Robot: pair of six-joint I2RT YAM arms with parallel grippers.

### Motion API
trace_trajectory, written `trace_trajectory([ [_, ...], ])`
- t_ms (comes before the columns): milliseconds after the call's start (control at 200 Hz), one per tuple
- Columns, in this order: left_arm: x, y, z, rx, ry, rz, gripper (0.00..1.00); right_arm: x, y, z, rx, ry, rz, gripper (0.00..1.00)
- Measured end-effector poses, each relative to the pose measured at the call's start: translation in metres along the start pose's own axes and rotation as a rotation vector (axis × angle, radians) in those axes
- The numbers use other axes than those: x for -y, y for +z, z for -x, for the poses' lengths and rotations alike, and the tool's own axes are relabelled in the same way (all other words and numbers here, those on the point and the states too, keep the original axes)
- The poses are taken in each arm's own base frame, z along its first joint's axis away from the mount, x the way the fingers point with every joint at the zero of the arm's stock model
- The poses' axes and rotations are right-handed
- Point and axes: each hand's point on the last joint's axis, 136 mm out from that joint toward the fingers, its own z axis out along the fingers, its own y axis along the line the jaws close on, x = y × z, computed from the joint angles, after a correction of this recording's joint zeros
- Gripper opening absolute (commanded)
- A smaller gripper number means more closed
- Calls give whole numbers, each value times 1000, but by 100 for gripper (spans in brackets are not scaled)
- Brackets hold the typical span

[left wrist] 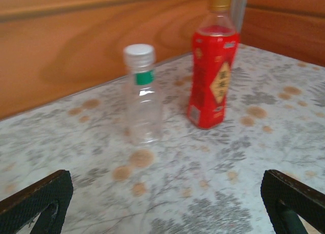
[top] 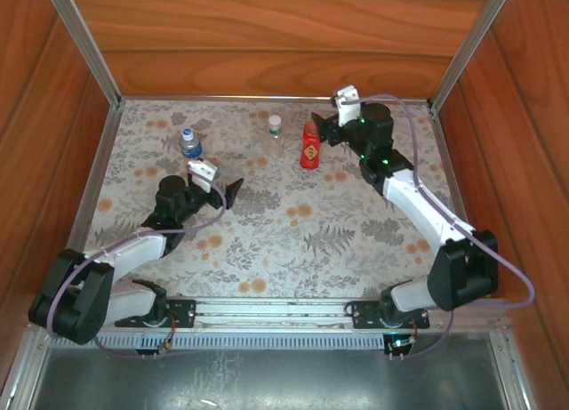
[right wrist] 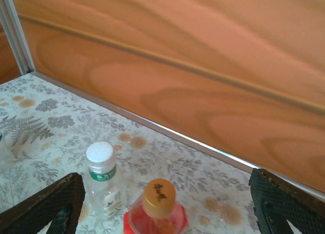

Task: Screw on the bottle caps

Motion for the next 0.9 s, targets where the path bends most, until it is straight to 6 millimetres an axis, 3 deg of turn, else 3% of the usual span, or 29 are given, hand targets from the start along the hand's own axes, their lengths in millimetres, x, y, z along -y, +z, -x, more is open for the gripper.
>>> trace_trajectory([
  [110, -30, -17, 0, 11, -10, 115, 100, 17, -22, -17, -18, 22, -55, 90],
  [140, -38, -22, -1, 9, -13, 150, 100, 22, -27, -25, -30, 27, -74, 95],
  [185, -48, -28, -1, 6, -11, 196, 100, 30, -35, -41, -55, 37, -110, 100],
  [315, -76, -42, -9, -23, -3, 325, 100, 56, -57, -100, -145, 59, -241, 100],
  [490, -119, -59, -48, -130, -47, 493, 100, 81, -78, -183, -251, 128, -379, 100],
  [585, -138, -65, -75, -182, -78, 564, 100, 87, -79, -214, -279, 153, -413, 100],
  [695, -153, -68, -99, -228, -115, 616, 100, 91, -73, -236, -311, 174, -415, 100],
  [904, -177, -55, -122, -235, -163, 657, 100, 108, -69, -242, -241, 235, -418, 100],
])
